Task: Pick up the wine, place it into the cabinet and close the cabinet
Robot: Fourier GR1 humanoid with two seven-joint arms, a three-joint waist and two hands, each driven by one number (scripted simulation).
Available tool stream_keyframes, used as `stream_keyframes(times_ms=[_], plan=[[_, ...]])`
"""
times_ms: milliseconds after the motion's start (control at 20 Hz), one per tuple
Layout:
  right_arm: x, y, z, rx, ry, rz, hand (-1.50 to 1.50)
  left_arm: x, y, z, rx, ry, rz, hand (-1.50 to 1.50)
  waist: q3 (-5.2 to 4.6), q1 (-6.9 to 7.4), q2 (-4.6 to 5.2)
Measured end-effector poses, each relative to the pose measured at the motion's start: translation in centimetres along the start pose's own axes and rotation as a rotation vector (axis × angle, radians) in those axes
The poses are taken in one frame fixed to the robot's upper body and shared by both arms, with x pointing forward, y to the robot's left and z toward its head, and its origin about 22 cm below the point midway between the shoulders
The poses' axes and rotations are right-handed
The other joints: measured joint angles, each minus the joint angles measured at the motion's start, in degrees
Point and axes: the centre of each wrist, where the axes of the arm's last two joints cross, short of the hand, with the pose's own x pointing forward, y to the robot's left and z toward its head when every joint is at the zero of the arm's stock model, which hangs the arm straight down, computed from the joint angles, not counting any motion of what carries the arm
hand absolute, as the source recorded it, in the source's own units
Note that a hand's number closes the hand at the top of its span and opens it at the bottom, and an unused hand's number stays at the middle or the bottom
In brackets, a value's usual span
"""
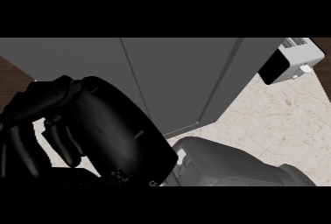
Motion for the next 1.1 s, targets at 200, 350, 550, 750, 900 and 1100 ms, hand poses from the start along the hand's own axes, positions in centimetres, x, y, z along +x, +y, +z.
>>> stream_keyframes(times_ms=[200, 350, 550, 750, 900, 1100], plan=[[-0.8, -0.8, -3.3, -0.052, -0.011, 0.087, 1.50, -0.2, 0.3, -0.3, 0.003, 0.000, -0.008, -1.50, 0.02, -0.32, 0.00], [-0.9, -2.3, -5.2, -0.085, -0.001, 0.105, 1.50, 0.5, 0.4, -0.8, 0.012, -0.006, -0.011, -1.50, 0.03, -0.65, -0.06], [-2.0, -4.8, -7.1, -0.109, 0.024, 0.105, 1.50, 0.3, 0.2, -1.3, 0.018, -0.006, -0.016, -1.50, 0.03, -1.00, -0.06], [-3.3, -6.0, -8.0, -0.093, 0.014, 0.107, 1.50, 0.5, -0.1, -1.1, 0.010, -0.001, -0.019, -1.50, 0.07, -0.72, -0.92], [-4.0, -6.8, -8.2, -0.062, -0.002, 0.111, 1.50, 0.5, -0.3, -0.9, 0.010, -0.003, -0.023, -1.50, -0.05, -0.63, -1.53], [-4.6, -7.4, -8.5, -0.050, -0.020, 0.135, 1.50, 0.0, -0.2, -1.2, 0.012, -0.003, -0.022, -1.50, -0.10, -0.65, -1.94]])
